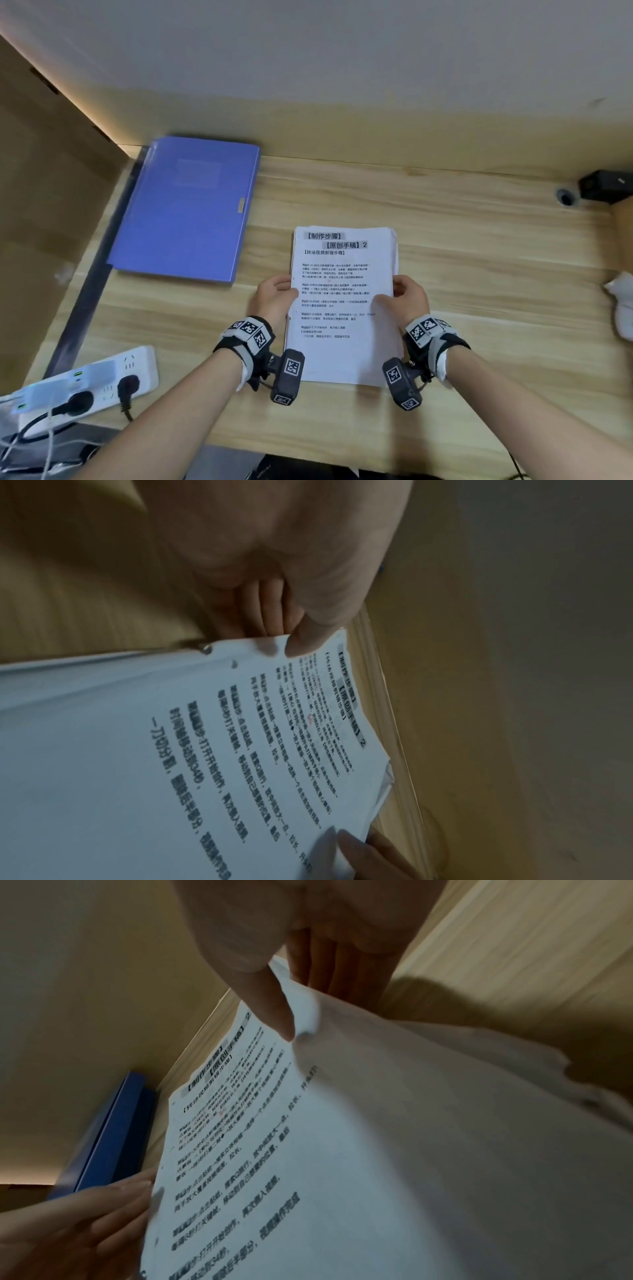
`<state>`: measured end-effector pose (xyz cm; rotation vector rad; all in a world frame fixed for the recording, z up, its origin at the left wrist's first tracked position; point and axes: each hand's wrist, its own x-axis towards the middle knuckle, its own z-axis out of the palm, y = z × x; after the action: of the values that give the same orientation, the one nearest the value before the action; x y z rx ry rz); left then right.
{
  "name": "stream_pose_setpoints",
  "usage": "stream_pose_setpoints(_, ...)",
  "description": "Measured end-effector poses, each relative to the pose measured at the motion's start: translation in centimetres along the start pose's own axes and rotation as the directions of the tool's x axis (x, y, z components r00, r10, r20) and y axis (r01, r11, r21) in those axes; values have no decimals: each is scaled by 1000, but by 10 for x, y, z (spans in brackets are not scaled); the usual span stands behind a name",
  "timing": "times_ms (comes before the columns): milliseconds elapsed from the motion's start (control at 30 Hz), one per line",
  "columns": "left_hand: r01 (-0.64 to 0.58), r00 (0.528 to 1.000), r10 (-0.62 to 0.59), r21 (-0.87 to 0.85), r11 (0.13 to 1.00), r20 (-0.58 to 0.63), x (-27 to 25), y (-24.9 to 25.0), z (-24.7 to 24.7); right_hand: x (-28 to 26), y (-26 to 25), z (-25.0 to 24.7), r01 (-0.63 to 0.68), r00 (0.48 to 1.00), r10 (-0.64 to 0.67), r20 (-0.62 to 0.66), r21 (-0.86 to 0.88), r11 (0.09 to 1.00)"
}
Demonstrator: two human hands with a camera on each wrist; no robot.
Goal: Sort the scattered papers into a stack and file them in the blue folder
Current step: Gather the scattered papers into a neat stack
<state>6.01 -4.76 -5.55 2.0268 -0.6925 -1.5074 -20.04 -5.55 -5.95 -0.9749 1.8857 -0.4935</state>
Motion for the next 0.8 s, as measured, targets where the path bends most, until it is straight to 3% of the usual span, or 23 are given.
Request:
stream_pose_setpoints(100, -18, 994, 22, 39, 999, -111, -1, 10, -2, -1, 1, -4, 30, 991, -27, -128, 27, 999)
stream_pose_setpoints(167, -4, 996, 10, 62, 998, -84, -2, 14, 1, 3, 3, -4, 13, 992, -7, -128, 48, 999)
stream_pose_setpoints(267, 34, 999, -35, 90, 995, 9, -3, 13, 15, 8, 2, 4, 2, 1000, -4, -30, -37, 999)
stream_pose_setpoints(333, 52, 997, -53, 14, 999, 60, -9, 15, 32, 6, -2, 11, 13, 999, -10, 38, -75, 997)
stream_pose_setpoints(433, 52, 998, -50, -68, 996, 32, -19, 21, 56, 2, -6, 14, -55, 995, 61, 84, -78, 995)
stream_pose_setpoints(567, 68, 998, -67, -136, 988, 10, -23, 35, 62, 1, -17, -8, -97, 984, 61, 170, 215, 972)
stream_pose_setpoints(700, -43, 996, 58, -203, 978, 70, -37, 90, 54, -1, -57, -58, 10, 988, -64, 139, 357, 934)
stream_pose_setpoints(800, -208, 966, 237, -227, 951, 107, -53, 139, 47, -3, -91, -90, 130, 978, -189, 87, 458, 879)
